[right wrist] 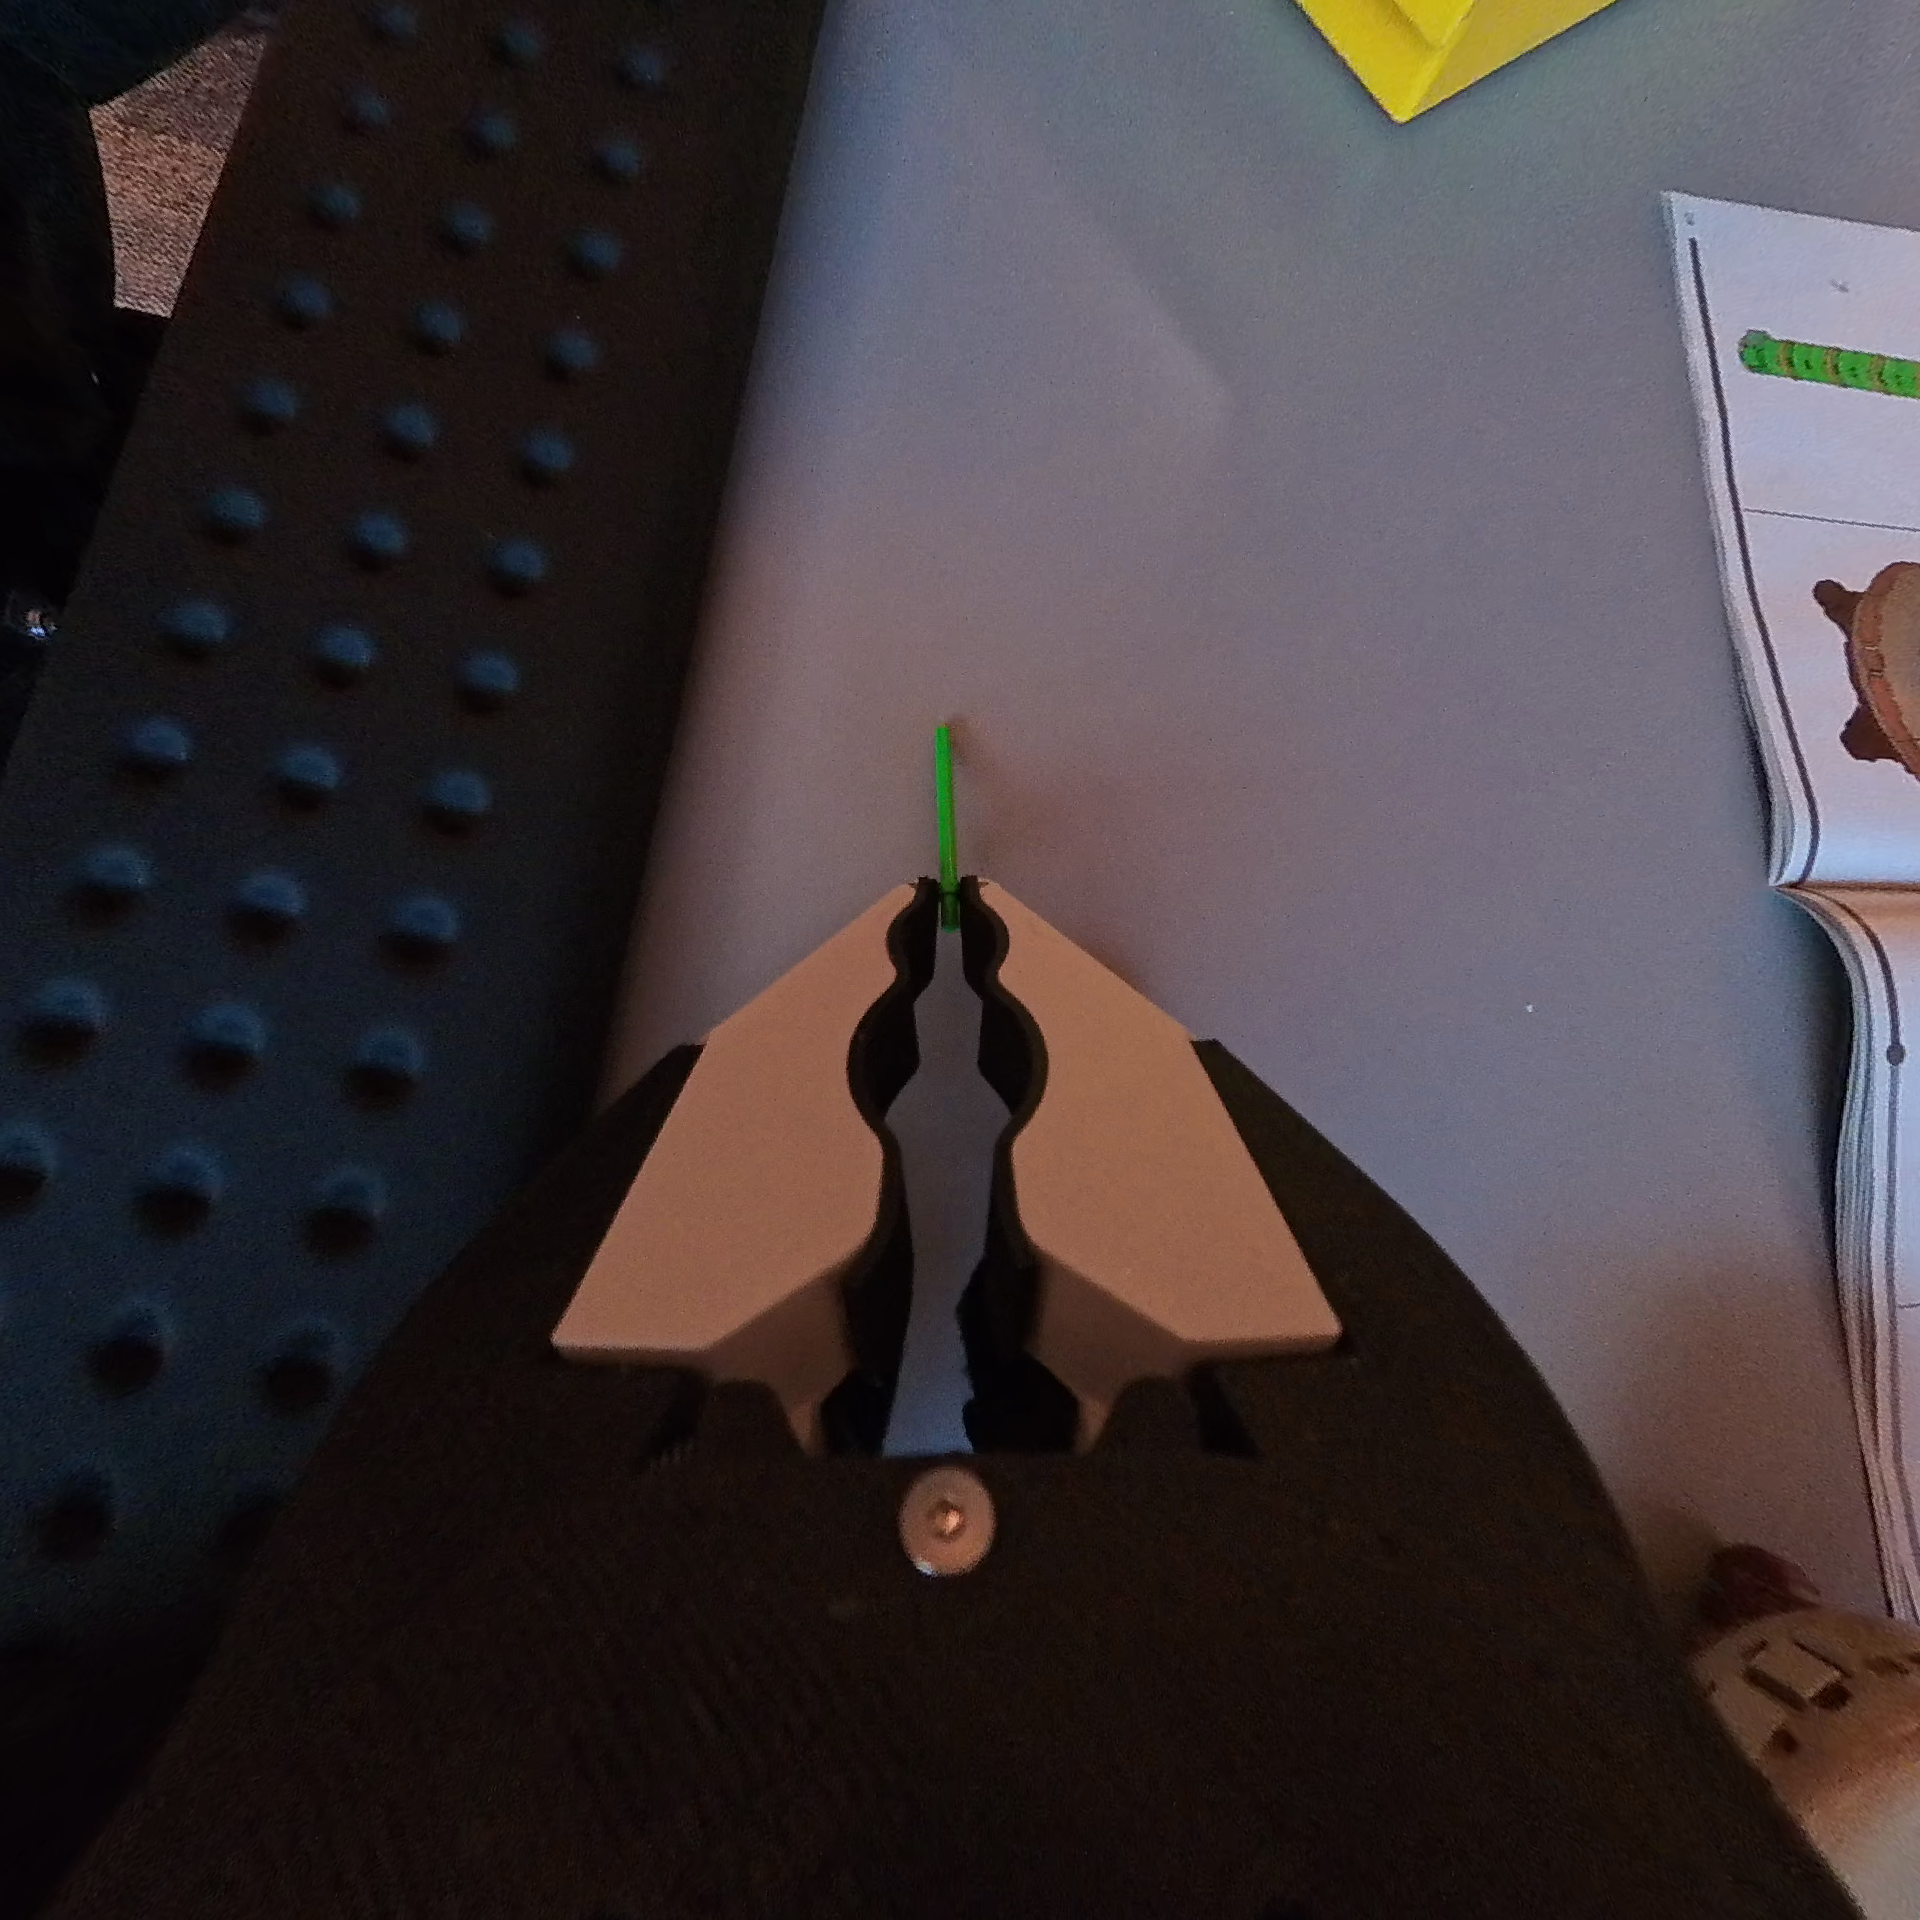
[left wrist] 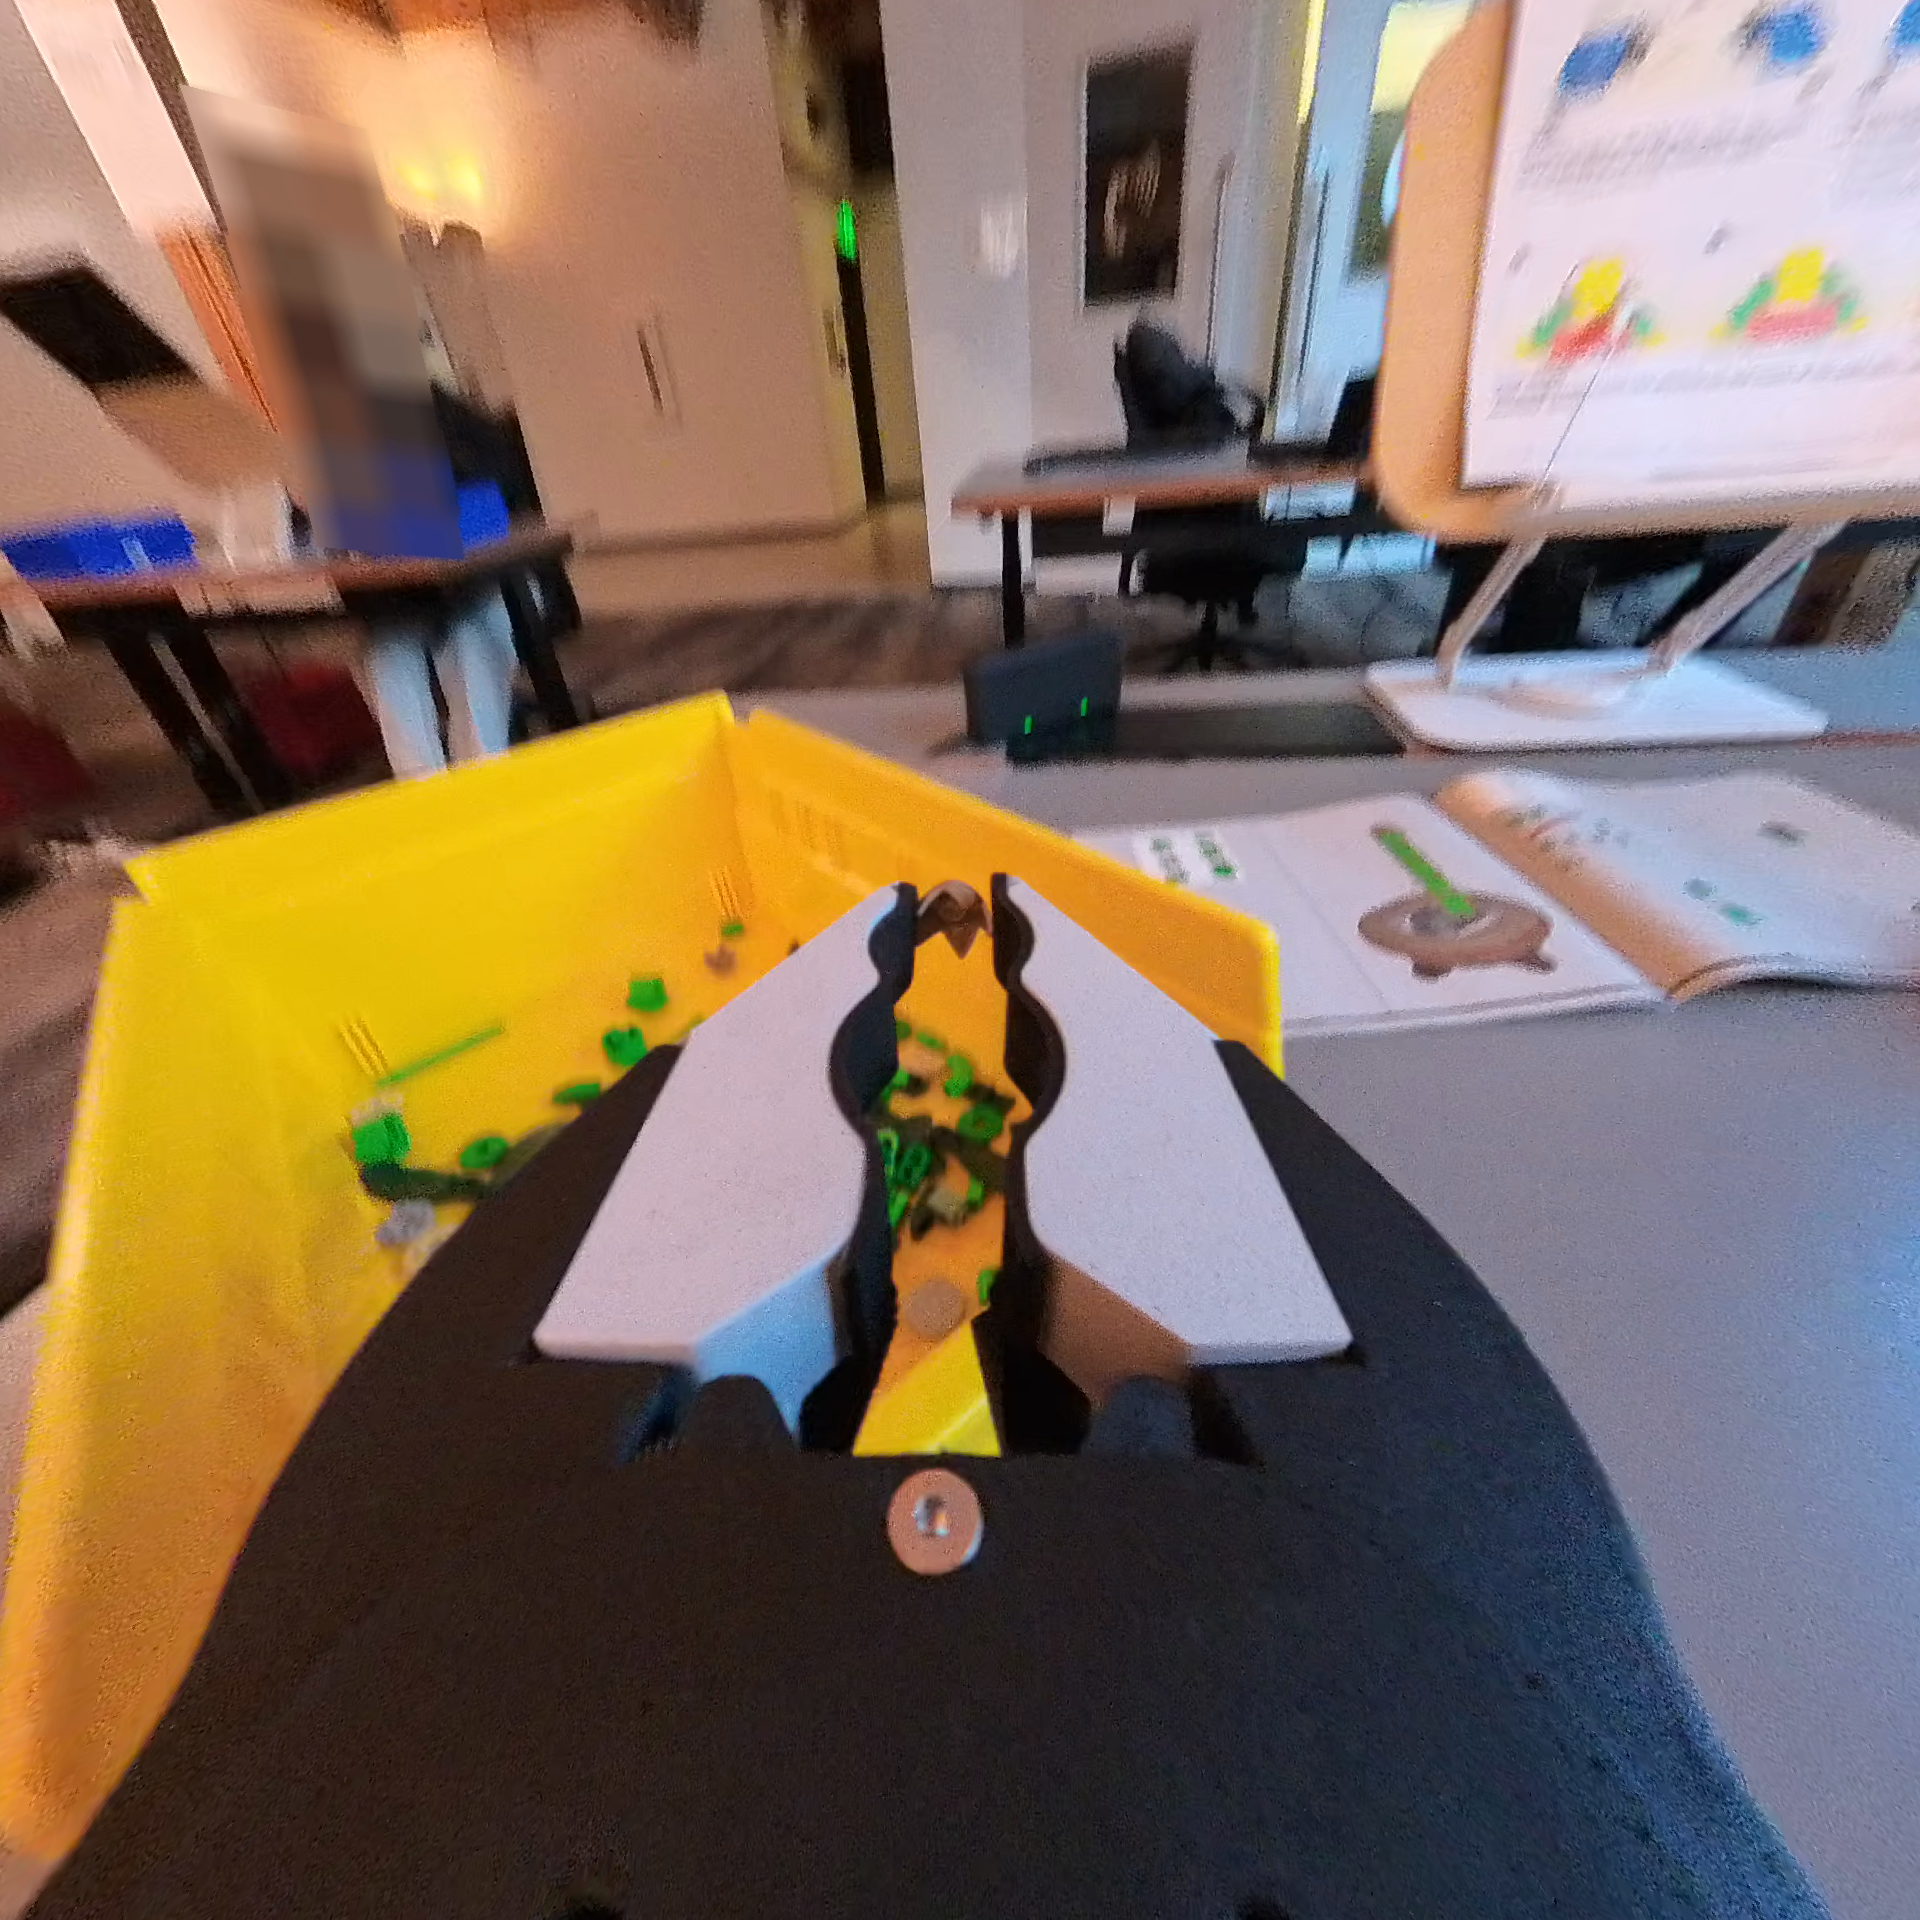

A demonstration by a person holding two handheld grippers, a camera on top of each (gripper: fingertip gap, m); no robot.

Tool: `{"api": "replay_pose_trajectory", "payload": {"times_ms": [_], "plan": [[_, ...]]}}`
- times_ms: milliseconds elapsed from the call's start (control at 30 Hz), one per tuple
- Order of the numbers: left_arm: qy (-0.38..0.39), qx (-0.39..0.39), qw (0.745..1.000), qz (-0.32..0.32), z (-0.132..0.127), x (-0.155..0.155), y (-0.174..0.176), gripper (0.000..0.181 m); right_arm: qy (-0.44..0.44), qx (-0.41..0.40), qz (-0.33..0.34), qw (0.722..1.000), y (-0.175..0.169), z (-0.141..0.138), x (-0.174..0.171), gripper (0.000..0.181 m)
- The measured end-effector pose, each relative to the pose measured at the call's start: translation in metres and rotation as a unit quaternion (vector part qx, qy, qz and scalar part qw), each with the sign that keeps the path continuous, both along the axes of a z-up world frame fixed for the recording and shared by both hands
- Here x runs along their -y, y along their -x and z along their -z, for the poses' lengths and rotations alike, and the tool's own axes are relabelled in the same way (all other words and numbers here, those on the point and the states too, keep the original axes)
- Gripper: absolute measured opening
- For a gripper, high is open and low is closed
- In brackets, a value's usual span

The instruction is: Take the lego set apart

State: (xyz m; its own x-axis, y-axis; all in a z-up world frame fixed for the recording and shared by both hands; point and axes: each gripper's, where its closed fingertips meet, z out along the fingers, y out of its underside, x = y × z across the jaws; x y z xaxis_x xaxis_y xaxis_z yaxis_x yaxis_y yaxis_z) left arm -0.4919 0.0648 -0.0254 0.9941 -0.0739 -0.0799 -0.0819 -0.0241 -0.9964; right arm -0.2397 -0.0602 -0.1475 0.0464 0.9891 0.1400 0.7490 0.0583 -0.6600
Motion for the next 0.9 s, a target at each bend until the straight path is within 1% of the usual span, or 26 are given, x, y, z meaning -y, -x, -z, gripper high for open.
{"api": "replay_pose_trajectory", "payload": {"times_ms": [67, 133, 167, 200, 233, 267, 300, 367, 400, 433, 467, 500, 533, 567, 600, 667, 700, 733, 767, 833, 900], "plan": [[0.059, 0.004, 0.998, -0.024, 0.021, -0.009, 0.009, 0.012, 0.000, -0.001, 0.001, 1.000, 0.000, 0.000, 0.000, 0.003], [0.100, 0.016, 0.994, -0.041, 0.035, -0.014, 0.016, 0.013, 0.000, -0.002, 0.001, 1.000, 0.000, -0.001, 0.000, 0.003], [0.108, 0.022, 0.993, -0.044, 0.039, -0.015, 0.017, 0.022, 0.001, -0.002, 0.000, 1.000, 0.000, -0.001, 0.001, 0.003], [0.116, 0.030, 0.992, -0.048, 0.042, -0.016, 0.019, 0.040, 0.001, -0.002, 0.000, 1.000, 0.000, -0.001, 0.001, 0.003], [0.121, 0.038, 0.991, -0.051, 0.045, -0.017, 0.021, 0.050, 0.001, -0.001, -0.001, 1.000, 0.000, -0.001, 0.001, 0.003], [0.121, 0.046, 0.990, -0.055, 0.045, -0.018, 0.023, 0.059, 0.001, 0.001, -0.002, 1.000, 0.000, 0.000, 0.002, 0.003], [0.112, 0.052, 0.991, -0.060, 0.041, -0.018, 0.026, 0.064, 0.001, 0.002, -0.002, 1.000, 0.000, 0.001, 0.002, 0.003], [0.068, 0.069, 0.993, -0.062, 0.026, -0.014, 0.029, 0.064, -0.007, 0.001, -0.002, 1.000, 0.001, -0.001, 0.001, 0.003], [0.033, 0.083, 0.995, -0.051, 0.013, -0.011, 0.027, 0.059, -0.019, -0.005, -0.001, 1.000, 0.002, -0.004, -0.001, 0.003], [-0.013, 0.097, 0.995, -0.013, -0.004, -0.005, 0.017, 0.050, -0.040, -0.016, 0.000, 0.999, 0.005, -0.010, -0.004, 0.003], [-0.064, 0.110, 0.990, 0.059, -0.022, 0.004, -0.004, 0.037, -0.067, -0.035, 0.001, 0.997, 0.008, -0.019, -0.007, 0.003], [-0.107, 0.115, 0.976, 0.153, -0.037, 0.018, -0.033, 0.022, -0.096, -0.059, 0.001, 0.994, 0.011, -0.031, -0.009, 0.003], [-0.128, 0.115, 0.953, 0.249, -0.045, 0.034, -0.064, 0.012, -0.121, -0.084, -0.001, 0.989, 0.014, -0.043, -0.010, 0.003], [-0.124, 0.115, 0.929, 0.330, -0.046, 0.049, -0.090, 0.007, -0.142, -0.106, -0.001, 0.984, 0.016, -0.054, -0.011, 0.003], [-0.104, 0.115, 0.905, 0.396, -0.042, 0.061, -0.113, 0.008, -0.160, -0.124, -0.002, 0.979, 0.017, -0.063, -0.011, 0.003], [-0.048, 0.117, 0.862, 0.491, -0.030, 0.079, -0.146, 0.018, -0.187, -0.145, -0.004, 0.972, 0.018, -0.074, -0.011, 0.003], [-0.015, 0.121, 0.839, 0.531, -0.023, 0.087, -0.159, 0.025, -0.197, -0.149, -0.004, 0.969, 0.018, -0.077, -0.011, 0.003], [0.015, 0.124, 0.818, 0.561, -0.016, 0.095, -0.168, 0.026, -0.203, -0.151, -0.006, 0.967, 0.019, -0.078, -0.011, 0.003], [0.041, 0.122, 0.806, 0.577, -0.009, 0.098, -0.175, 0.027, -0.207, -0.152, -0.008, 0.966, 0.020, -0.079, -0.010, 0.003], [0.077, 0.091, 0.805, 0.582, 0.007, 0.100, -0.185, 0.028, -0.216, -0.156, -0.016, 0.964, 0.024, -0.081, -0.007, 0.003], [0.090, 0.053, 0.794, 0.598, 0.018, 0.109, -0.193, 0.021, -0.224, -0.158, -0.022, 0.961, 0.028, -0.082, -0.005, 0.003]]}}
